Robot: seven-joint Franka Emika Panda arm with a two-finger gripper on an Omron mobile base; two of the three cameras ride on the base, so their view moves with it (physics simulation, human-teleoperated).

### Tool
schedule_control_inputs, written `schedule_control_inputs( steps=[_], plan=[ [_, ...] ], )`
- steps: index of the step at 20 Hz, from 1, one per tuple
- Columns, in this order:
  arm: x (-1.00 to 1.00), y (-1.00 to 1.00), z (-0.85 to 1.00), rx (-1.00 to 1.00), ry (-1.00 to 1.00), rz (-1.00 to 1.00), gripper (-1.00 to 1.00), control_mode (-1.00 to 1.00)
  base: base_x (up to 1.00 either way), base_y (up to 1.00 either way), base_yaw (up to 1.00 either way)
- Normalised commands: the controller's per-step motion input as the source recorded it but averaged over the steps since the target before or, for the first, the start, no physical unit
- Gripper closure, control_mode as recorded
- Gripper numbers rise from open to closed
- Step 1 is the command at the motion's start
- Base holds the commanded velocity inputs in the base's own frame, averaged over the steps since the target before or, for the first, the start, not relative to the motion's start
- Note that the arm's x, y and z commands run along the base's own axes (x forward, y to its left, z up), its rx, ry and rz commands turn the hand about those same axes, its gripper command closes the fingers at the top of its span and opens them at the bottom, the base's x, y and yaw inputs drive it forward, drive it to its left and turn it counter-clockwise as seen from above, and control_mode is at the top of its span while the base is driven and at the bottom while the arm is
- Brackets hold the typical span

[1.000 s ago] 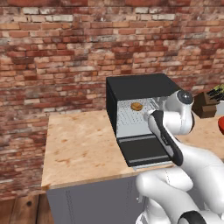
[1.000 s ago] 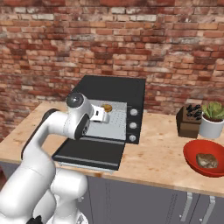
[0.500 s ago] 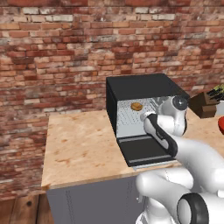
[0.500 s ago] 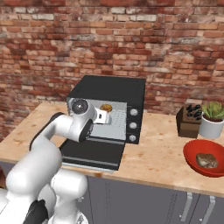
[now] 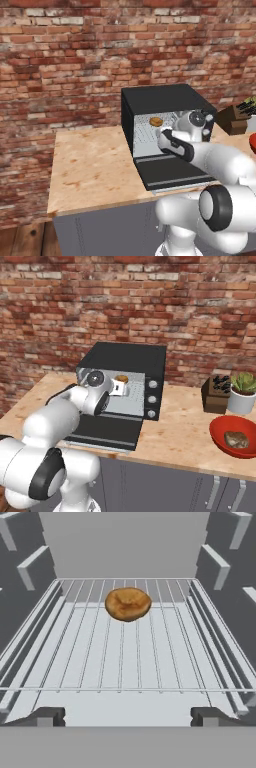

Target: Pick up the heated bread from the toaster oven and place it in the bowl. Then move the bread bowl to the dining counter.

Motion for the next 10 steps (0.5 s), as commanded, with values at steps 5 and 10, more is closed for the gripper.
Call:
schedule_control_inputs(
  steps=[5, 10],
  plan=[
    [0.45, 0.0, -0.11, 0.0, 0.0, 0.0, -1.0, -1.0, 0.0, 0.0, 0.0],
    [0.4, 0.0, -0.3, 0.0, 0.0, 0.0, -1.0, -1.0, 0.0, 0.0, 0.0]
  ],
)
